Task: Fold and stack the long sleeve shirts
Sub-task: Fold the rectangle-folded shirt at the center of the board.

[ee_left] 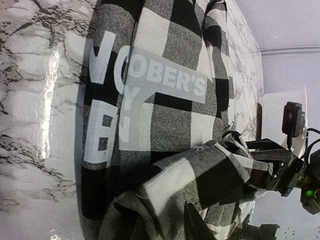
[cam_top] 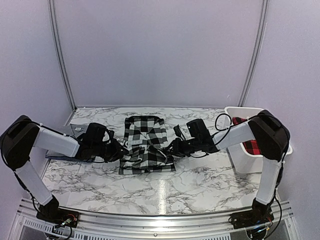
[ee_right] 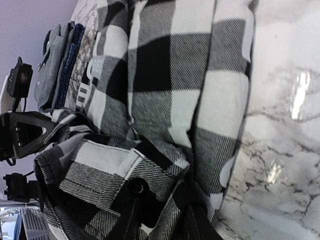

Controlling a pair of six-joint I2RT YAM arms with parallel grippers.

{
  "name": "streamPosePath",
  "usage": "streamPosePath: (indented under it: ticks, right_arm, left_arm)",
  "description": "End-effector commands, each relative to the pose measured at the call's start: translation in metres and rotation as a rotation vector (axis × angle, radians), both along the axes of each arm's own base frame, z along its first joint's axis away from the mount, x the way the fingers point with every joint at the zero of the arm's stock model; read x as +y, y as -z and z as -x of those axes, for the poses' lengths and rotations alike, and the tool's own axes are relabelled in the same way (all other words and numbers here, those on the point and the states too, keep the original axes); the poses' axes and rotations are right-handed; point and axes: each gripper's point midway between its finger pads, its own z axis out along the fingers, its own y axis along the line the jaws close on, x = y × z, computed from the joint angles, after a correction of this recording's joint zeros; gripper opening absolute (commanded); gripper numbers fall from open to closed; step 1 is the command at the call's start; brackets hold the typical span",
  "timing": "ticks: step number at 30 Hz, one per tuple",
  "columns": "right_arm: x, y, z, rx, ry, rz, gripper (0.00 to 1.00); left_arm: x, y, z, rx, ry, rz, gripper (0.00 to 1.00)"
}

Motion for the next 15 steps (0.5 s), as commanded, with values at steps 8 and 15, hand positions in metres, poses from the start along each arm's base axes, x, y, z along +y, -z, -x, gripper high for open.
streamPosePath:
  ticks: [8, 15]
  right_arm:
    - [-0.005, -0.028, -0.019, -0.122, -0.015, 0.098, 0.47]
    - [-0.023, -0.037, -0.010, -0.188, -0.012, 0.155, 0.62]
  left_arm:
    - [0.034, -0.022, -0.010, -0.086, -0.006, -0.126, 0.68]
    - [0.031, -0.021, 0.027, -0.070, 0.142, -0.146, 0.68]
